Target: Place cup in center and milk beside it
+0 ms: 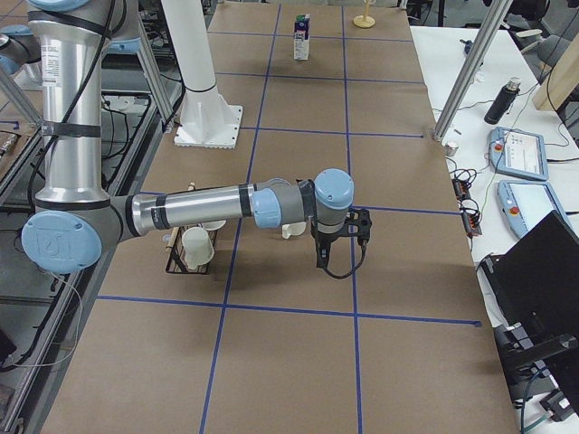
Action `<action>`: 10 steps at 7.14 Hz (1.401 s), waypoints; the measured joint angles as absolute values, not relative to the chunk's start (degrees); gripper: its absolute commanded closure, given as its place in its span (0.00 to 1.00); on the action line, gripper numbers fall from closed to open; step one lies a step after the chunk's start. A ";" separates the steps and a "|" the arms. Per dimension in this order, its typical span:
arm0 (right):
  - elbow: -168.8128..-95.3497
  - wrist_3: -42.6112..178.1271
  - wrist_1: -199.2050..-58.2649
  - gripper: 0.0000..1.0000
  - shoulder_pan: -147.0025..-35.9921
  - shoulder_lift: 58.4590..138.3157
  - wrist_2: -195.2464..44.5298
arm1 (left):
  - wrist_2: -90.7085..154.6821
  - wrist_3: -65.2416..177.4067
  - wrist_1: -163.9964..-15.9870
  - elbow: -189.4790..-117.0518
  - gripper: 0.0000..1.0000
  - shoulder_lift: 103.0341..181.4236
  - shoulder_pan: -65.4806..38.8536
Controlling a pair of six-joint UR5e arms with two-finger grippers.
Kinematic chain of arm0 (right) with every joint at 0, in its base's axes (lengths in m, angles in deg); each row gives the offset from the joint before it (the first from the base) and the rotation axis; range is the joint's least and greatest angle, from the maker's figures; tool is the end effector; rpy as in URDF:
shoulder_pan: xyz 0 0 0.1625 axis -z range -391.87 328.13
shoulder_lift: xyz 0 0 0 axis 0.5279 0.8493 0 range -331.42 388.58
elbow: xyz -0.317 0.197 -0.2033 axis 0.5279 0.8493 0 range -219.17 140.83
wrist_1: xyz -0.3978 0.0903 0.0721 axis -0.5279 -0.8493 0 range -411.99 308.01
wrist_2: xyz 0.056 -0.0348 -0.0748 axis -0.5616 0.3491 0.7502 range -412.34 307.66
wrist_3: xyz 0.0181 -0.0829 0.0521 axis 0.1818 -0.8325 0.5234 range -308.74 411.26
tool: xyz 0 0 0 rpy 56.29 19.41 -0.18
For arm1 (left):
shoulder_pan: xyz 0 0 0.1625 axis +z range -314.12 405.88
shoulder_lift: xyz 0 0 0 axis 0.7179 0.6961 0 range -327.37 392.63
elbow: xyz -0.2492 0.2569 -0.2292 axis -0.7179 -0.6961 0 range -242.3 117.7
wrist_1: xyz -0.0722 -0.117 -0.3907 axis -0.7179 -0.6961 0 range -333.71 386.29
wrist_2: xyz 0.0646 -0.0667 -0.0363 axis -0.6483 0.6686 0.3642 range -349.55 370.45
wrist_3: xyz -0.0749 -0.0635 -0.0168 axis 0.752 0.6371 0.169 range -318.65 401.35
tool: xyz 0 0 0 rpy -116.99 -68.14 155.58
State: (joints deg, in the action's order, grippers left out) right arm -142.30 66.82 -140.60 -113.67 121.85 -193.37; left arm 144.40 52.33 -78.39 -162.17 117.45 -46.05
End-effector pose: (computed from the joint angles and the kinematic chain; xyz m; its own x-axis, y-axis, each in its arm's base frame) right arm -0.0120 -0.4753 0.5616 0.6163 0.0295 0.7870 -0.0265 0.9995 -0.0167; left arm -0.0801 -0.4679 0.5883 0.7080 0.0225 -0.7058 0.1698 0.9647 0.2011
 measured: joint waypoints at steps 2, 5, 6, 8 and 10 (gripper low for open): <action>-143.43 66.55 -140.42 0.00 -112.13 121.94 -193.40 | 144.40 52.34 -78.39 -162.20 0.01 117.45 -46.05; -143.64 67.26 -136.36 0.01 -109.42 122.52 -193.42 | 144.40 52.34 -78.39 -162.17 0.01 117.45 -46.05; -143.66 67.23 -133.57 0.02 -107.73 122.70 -193.18 | 144.40 52.34 -78.39 -162.16 0.01 117.45 -46.05; -143.88 67.21 -128.00 0.01 -102.92 122.70 -191.63 | 144.40 52.34 -78.39 -162.22 0.01 117.45 -46.05; -145.56 69.04 -126.45 0.01 -97.36 122.29 -188.28 | 144.40 52.34 -78.39 -162.28 0.01 117.45 -46.05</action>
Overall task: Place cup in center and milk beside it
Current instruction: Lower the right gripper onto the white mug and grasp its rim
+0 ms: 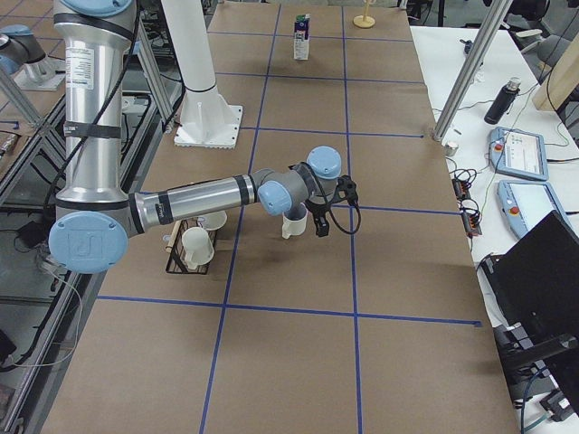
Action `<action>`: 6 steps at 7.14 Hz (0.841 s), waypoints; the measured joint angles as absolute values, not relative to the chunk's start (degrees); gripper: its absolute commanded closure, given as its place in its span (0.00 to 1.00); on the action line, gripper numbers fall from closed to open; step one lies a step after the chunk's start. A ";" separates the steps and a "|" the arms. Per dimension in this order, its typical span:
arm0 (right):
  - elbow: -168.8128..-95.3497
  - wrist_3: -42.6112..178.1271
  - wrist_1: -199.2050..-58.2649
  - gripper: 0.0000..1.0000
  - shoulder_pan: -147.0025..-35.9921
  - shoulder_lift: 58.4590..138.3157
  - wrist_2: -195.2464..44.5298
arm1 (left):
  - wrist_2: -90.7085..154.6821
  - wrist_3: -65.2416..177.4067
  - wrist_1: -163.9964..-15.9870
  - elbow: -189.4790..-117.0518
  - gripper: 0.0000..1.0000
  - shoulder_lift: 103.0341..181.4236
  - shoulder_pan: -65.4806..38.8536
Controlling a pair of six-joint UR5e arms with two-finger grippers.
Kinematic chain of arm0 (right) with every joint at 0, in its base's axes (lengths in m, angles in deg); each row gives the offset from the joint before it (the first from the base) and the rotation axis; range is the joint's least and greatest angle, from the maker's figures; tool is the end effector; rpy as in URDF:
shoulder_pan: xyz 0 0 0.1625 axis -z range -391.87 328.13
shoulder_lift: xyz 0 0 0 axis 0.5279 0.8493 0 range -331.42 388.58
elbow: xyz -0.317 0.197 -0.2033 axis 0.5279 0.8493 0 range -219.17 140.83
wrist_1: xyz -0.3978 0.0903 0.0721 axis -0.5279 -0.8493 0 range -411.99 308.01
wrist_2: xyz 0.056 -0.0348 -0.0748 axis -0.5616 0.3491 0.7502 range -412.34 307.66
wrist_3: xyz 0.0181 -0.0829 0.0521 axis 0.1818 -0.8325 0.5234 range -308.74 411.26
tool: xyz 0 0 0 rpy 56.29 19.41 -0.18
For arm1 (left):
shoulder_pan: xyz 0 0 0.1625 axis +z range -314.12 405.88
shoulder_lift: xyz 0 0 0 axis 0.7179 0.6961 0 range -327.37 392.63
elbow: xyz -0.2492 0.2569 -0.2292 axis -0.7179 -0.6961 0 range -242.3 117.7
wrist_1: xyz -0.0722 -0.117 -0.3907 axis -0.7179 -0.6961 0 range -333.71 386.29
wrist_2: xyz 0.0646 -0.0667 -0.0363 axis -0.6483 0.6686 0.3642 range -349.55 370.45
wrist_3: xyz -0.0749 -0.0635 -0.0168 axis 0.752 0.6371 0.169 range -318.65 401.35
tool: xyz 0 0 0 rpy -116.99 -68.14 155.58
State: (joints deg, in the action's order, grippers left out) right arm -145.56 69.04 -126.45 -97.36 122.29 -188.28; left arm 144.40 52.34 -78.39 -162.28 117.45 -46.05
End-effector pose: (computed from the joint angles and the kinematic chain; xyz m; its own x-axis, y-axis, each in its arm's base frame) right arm -0.1411 -0.4585 0.5144 0.5799 -0.3242 0.7474 0.1978 0.9460 0.2568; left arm -0.0801 -0.4679 0.5873 0.7080 0.0237 -0.7058 0.1699 0.9644 0.2028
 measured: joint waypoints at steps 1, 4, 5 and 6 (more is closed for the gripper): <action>-147.20 69.49 -126.28 0.00 -95.01 122.48 -186.83 | 144.40 52.34 -78.39 -162.24 0.01 117.47 -46.04; -148.28 68.99 -126.39 0.10 -91.83 123.28 -183.22 | 144.32 52.40 -78.39 -162.05 0.01 117.53 -45.97; -148.16 68.95 -126.42 0.19 -90.46 123.36 -181.83 | 144.32 52.42 -78.39 -162.07 0.01 117.56 -45.97; -148.11 68.91 -126.41 0.21 -88.90 123.35 -180.61 | 144.31 52.42 -78.39 -162.05 0.01 117.62 -45.96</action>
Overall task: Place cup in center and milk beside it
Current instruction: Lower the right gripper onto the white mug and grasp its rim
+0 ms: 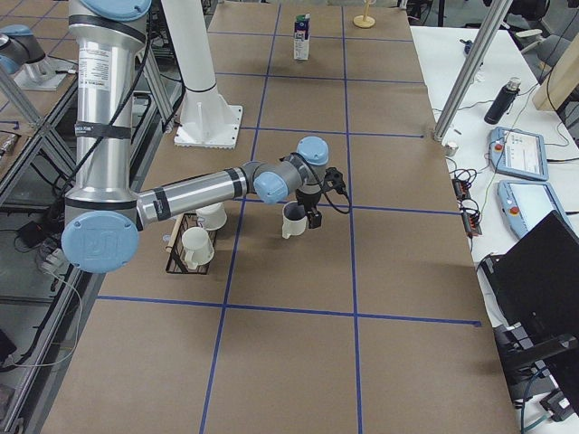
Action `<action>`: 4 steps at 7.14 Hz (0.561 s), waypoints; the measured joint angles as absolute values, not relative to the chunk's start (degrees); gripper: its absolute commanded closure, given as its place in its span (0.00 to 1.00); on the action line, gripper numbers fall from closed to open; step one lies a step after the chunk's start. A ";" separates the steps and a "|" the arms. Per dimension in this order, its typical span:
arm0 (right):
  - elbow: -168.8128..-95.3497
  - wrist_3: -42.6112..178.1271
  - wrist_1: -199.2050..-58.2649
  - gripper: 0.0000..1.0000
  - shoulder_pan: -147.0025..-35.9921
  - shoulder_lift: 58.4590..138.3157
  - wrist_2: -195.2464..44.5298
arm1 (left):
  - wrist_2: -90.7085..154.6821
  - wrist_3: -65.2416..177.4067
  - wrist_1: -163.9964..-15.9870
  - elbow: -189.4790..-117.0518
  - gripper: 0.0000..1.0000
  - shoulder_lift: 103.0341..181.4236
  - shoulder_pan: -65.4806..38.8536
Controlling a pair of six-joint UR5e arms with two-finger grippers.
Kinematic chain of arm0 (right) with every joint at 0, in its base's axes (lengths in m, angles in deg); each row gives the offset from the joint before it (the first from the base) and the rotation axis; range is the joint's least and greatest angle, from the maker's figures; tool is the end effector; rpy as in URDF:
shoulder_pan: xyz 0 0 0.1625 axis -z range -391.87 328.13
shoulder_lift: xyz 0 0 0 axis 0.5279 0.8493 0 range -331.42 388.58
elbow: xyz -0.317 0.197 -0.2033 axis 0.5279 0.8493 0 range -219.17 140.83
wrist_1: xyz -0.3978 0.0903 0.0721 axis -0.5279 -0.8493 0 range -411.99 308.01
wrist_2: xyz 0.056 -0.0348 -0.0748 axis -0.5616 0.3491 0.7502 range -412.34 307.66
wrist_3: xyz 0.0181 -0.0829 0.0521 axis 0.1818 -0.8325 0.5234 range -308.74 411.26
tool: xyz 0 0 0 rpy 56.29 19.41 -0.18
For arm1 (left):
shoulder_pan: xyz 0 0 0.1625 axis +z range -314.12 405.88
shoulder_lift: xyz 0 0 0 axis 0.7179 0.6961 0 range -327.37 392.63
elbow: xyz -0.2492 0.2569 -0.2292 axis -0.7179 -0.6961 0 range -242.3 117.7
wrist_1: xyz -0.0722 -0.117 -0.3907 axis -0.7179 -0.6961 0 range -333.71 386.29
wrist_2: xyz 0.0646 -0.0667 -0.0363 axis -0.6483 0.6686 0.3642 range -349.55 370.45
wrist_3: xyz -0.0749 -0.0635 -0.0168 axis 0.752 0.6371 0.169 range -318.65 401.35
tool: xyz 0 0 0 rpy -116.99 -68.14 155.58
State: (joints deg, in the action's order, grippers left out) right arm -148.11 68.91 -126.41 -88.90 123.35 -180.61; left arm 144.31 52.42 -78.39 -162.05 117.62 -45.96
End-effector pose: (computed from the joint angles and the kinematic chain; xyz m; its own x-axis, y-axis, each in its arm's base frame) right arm -0.1958 -0.4336 0.5084 0.6115 -0.4319 0.6630 0.3012 0.9019 0.3097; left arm -0.0795 -0.4693 0.5881 0.7088 0.0223 -0.7051 0.1696 0.9648 0.2010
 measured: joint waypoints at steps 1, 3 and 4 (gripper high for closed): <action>-148.03 68.84 -126.38 0.22 -87.88 123.36 -179.90 | 144.31 52.43 -78.39 -162.01 0.01 117.67 -45.96; -147.35 66.79 -126.35 0.28 -87.06 123.51 -178.82 | 144.31 52.43 -78.39 -161.83 0.01 117.81 -45.96; -146.86 65.90 -126.34 0.57 -86.95 123.51 -178.59 | 144.31 52.43 -78.39 -161.73 0.01 117.90 -45.96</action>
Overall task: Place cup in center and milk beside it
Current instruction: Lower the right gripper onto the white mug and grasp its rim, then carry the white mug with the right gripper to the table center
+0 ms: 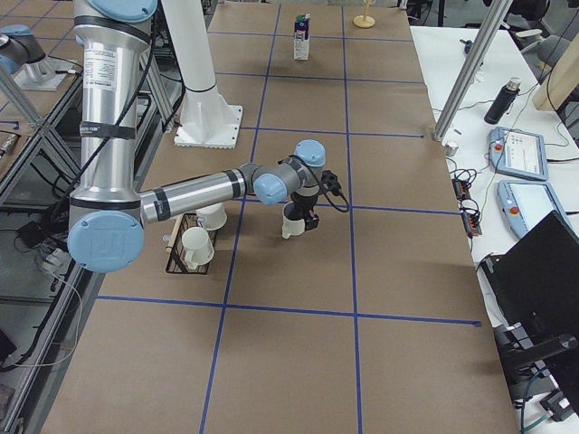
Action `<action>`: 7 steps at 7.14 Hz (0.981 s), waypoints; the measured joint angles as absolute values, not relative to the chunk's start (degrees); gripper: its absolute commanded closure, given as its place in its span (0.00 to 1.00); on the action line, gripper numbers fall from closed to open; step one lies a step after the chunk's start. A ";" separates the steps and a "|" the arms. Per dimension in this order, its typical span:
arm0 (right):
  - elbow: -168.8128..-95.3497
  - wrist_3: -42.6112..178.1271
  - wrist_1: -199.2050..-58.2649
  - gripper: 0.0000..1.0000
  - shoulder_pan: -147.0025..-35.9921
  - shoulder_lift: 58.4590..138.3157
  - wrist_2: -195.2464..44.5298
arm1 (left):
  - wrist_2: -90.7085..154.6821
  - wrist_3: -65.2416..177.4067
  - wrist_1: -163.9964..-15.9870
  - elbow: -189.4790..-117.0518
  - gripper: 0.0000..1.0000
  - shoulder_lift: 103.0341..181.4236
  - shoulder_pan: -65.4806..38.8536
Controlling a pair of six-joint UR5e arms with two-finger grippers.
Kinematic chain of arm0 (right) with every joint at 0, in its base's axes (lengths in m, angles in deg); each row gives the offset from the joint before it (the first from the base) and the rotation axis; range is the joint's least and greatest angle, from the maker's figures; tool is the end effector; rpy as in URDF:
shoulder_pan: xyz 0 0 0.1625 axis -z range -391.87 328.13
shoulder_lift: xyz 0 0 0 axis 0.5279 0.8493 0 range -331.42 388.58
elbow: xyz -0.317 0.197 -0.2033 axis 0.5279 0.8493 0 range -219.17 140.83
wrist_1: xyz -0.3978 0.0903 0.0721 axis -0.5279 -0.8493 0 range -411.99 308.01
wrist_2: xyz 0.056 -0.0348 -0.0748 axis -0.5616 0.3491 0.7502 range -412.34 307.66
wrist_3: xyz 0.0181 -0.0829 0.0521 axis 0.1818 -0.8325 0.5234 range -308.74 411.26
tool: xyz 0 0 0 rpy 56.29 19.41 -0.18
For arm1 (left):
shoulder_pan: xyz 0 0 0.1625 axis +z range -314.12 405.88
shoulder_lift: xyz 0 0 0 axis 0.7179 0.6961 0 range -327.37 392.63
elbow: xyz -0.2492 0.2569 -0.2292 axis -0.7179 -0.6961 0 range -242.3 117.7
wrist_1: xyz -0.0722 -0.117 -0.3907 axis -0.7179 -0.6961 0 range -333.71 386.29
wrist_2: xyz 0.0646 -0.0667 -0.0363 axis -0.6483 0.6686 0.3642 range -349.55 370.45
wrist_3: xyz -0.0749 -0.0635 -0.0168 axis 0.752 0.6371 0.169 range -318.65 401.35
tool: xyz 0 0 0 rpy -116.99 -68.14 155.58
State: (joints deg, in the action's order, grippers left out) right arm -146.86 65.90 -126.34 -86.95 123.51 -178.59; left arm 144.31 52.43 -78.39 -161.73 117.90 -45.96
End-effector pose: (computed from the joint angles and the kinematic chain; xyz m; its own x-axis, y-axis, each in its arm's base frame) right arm -0.2090 -0.4296 0.5225 0.6112 -0.4874 0.6236 0.3607 0.8728 0.3288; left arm -0.0796 -0.4713 0.5886 0.7088 0.0216 -0.7051 0.1697 0.9649 0.2002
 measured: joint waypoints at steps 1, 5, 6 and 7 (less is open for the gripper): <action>-146.57 65.54 -126.34 0.86 -86.92 123.51 -178.53 | 144.31 52.43 -78.39 -161.69 0.01 117.94 -45.96; -146.66 65.59 -126.31 1.00 -87.04 123.51 -178.92 | 144.39 52.51 -78.39 -161.87 0.01 117.98 -45.96; -147.09 65.82 -126.30 1.00 -87.10 123.56 -179.02 | 144.40 52.51 -78.39 -161.90 0.01 117.98 -45.96; -147.77 65.99 -126.29 1.00 -87.13 123.54 -179.10 | 144.40 52.51 -78.39 -161.97 0.01 117.98 -45.96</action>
State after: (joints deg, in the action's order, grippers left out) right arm -147.77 65.99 -126.29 -87.13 123.54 -179.10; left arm 144.40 52.51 -78.39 -161.97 117.98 -45.96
